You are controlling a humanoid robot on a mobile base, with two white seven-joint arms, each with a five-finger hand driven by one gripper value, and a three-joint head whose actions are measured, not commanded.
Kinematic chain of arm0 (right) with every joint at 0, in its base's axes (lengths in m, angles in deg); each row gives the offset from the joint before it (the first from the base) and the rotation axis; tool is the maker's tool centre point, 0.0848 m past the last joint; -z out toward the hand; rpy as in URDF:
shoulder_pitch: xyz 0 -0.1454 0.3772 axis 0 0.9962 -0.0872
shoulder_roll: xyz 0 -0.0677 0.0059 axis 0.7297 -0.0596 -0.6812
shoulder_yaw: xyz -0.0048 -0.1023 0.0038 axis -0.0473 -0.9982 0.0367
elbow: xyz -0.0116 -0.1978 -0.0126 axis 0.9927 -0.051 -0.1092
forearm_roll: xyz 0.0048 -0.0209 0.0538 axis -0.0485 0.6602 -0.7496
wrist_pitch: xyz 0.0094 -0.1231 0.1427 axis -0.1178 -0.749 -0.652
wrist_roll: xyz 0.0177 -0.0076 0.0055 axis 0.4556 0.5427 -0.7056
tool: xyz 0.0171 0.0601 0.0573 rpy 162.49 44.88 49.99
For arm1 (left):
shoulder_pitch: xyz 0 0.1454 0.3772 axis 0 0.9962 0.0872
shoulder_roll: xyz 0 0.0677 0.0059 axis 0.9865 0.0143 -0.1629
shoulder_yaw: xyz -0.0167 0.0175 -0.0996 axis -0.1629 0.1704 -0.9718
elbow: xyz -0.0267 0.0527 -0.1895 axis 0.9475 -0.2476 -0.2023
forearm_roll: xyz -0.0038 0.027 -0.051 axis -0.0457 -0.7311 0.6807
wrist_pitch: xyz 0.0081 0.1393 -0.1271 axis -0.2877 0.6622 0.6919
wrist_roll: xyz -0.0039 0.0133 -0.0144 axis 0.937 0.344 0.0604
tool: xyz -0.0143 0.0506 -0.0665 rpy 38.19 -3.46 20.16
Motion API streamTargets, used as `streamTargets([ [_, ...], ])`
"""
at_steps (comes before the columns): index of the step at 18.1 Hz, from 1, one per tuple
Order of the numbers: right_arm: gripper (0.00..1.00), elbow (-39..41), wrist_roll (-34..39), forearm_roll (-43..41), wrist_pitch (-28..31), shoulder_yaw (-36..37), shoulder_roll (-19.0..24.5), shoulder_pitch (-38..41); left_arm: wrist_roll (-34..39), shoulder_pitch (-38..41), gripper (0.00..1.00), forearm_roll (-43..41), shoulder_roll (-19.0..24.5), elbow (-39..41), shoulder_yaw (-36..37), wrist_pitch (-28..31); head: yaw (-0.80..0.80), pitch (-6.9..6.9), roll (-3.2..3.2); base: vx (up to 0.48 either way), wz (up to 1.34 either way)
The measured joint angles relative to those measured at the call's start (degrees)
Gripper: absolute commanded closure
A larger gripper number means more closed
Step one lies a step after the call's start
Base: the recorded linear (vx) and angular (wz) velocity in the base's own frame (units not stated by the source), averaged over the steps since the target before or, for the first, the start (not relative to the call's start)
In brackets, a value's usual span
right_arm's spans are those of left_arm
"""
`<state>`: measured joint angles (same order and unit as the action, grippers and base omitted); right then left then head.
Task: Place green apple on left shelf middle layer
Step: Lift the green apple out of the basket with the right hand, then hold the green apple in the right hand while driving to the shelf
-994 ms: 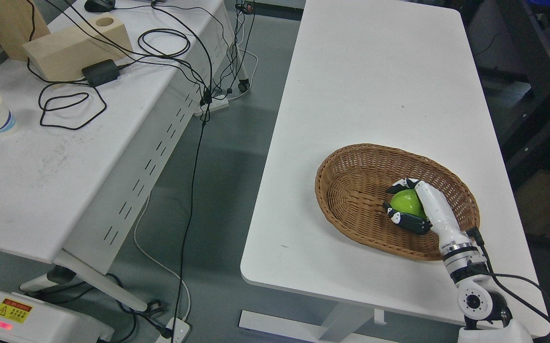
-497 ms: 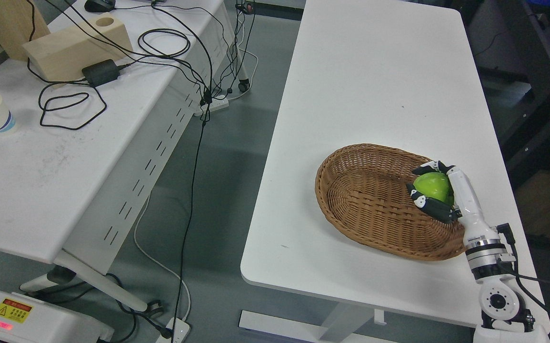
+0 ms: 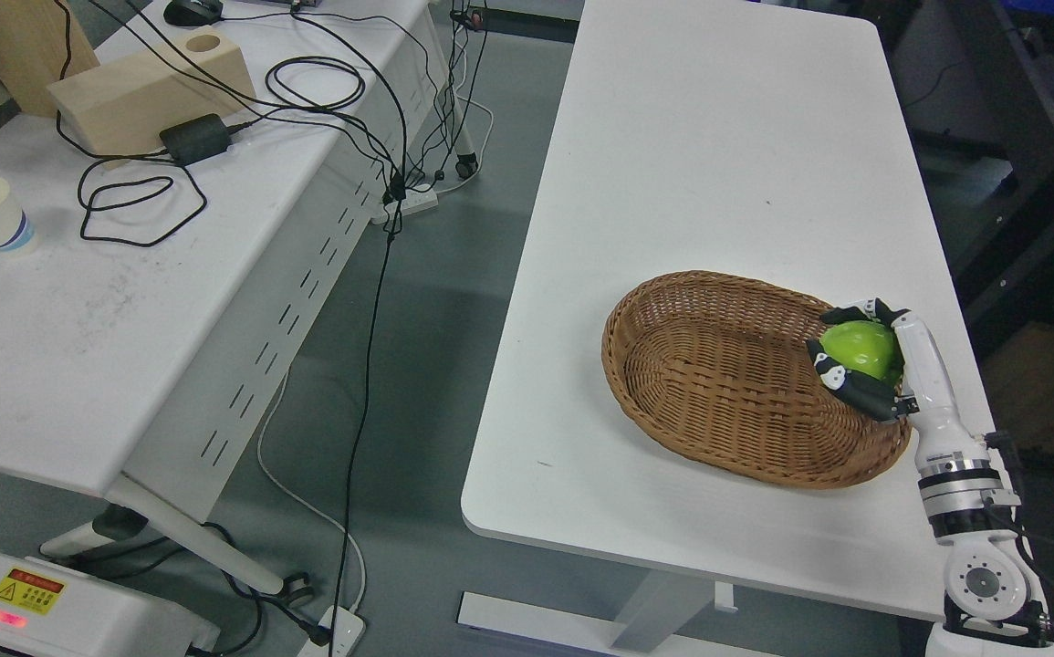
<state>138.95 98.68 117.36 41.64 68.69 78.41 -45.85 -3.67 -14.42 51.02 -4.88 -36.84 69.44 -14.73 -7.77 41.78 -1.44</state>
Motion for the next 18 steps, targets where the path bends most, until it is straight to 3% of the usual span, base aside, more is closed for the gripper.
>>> streamTargets([
  [18, 0.95, 1.51, 0.21, -1.79, -0.09, 1.39, 0.58, 2.63, 0.0, 0.0, 0.0, 0.0, 0.0, 0.0, 0.0, 0.0, 0.0, 0.0, 0.0, -0.149, -0.06],
])
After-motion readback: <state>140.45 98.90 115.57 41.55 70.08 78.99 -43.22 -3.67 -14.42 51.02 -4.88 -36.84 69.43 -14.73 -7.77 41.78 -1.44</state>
